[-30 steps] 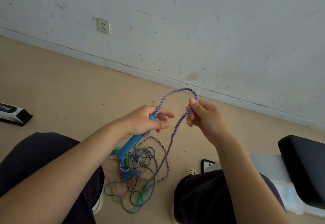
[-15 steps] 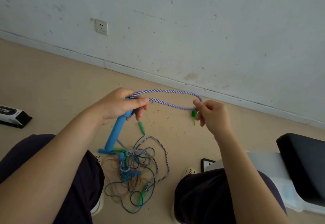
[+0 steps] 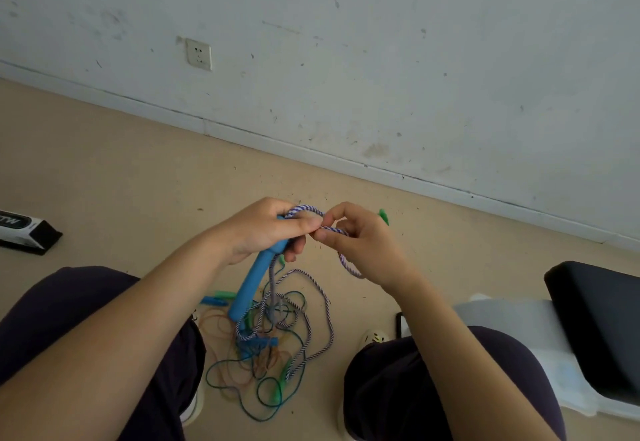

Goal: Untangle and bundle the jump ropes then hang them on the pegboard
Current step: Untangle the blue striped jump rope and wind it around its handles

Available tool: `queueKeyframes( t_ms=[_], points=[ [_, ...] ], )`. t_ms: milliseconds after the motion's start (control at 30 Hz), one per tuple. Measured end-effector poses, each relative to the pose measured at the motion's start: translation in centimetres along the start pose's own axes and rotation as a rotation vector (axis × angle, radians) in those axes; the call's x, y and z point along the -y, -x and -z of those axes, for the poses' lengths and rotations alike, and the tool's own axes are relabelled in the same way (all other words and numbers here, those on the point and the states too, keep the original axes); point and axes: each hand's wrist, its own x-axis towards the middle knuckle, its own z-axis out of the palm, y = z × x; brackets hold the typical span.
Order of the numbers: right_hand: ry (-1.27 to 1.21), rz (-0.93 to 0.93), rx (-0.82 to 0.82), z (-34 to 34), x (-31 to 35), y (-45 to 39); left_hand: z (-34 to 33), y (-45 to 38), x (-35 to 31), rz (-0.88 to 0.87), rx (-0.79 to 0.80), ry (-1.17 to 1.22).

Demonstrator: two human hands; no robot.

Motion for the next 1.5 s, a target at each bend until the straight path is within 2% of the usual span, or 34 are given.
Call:
queueKeyframes(
  t_ms=[67,200,267,333,600,700,867,1000,1100,1300,1400,1500],
  points=[
    [-0.010,0.029,-0.087,0.7,-0.2,-0.2,0.7,0.0,0.0,-0.004,-0.007,-0.014],
    [-0.081,-0.030,-0.457,3.4,-0.8,-0.3,2.6,0.0,0.3,-0.025,-0.109,-0.061],
    [-0.163,-0.069,-0.548,4.7,-1.0,-0.2,2.9,0.0,0.5,-0.035,-0.152,-0.074],
    [-0.200,-0.080,-0.498,5.0,-1.2,-0.1,2.5,-0.1,0.7,-0.039,-0.172,-0.046],
    [-0.042,-0.045,0.023,0.7,-0.3,0.3,-1.0,-0.5,0.6,0.076,-0.028,0.107],
    [-0.024,-0.055,0.080,-0.5,0.0,0.4,-1.4,-0.6,0.7,0.139,0.048,0.096],
    [-0.099,-0.084,0.126,-1.0,0.2,0.4,-1.2,-0.4,0.5,0.148,0.177,0.098],
    [0.037,-0.059,0.106,-0.7,0.1,0.2,-0.6,0.1,0.2,0.139,0.250,0.054],
    [0.098,-0.078,0.081,-0.1,0.0,0.0,-0.3,0.3,0.1,0.104,0.221,-0.003],
    [0.067,-0.083,-0.096,1.8,-0.2,-0.1,0.4,0.4,0.3,0.149,0.206,-0.187],
    [-0.002,-0.078,-0.133,2.6,0.0,0.2,0.4,0.3,0.5,0.130,0.134,-0.121],
    [0.016,-0.074,-0.321,3.8,-0.3,-0.2,1.2,0.2,0.3,0.091,0.071,-0.098]
  ],
)
